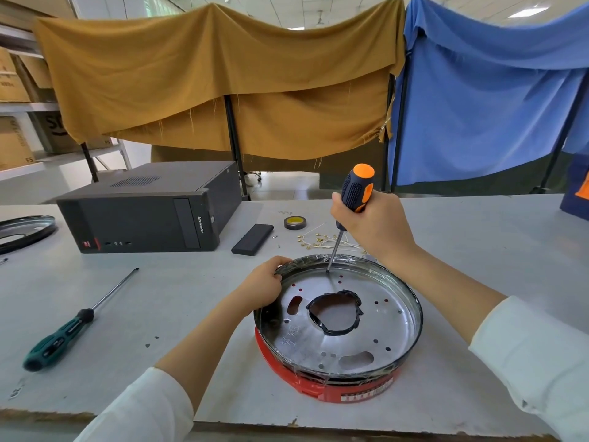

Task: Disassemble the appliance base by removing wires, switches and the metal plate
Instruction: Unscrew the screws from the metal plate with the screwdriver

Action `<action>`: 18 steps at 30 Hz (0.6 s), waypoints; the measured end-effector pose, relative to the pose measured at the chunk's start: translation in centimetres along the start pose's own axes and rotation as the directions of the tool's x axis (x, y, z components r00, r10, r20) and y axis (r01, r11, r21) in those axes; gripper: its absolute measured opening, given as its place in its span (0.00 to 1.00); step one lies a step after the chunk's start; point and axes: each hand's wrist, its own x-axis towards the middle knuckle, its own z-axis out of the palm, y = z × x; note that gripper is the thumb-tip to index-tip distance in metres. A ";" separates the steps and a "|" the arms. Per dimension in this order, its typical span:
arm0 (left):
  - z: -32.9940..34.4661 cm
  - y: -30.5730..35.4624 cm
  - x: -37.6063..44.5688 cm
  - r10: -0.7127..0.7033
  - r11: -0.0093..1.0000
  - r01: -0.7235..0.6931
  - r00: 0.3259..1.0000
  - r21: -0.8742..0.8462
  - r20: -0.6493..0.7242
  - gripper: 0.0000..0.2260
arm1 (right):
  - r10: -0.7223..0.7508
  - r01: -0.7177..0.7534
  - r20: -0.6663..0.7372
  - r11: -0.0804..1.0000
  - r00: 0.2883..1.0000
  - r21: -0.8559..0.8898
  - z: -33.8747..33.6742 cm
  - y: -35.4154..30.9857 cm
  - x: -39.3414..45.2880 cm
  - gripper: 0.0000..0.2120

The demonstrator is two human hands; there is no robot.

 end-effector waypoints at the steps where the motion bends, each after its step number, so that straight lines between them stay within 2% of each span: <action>1: 0.0 0.0 0.0 0.000 1.000 0.000 1.000 -0.002 0.000 0.20 | 0.000 0.000 0.000 1.000 1.000 -0.002 0.0 0.0 0.0 0.17; 18: -0.1 0.1 -0.2 0.007 1.000 -0.006 1.000 0.008 -0.008 0.21 | -0.049 0.049 -0.063 0.999 0.997 -0.008 -0.2 0.4 -0.2 0.18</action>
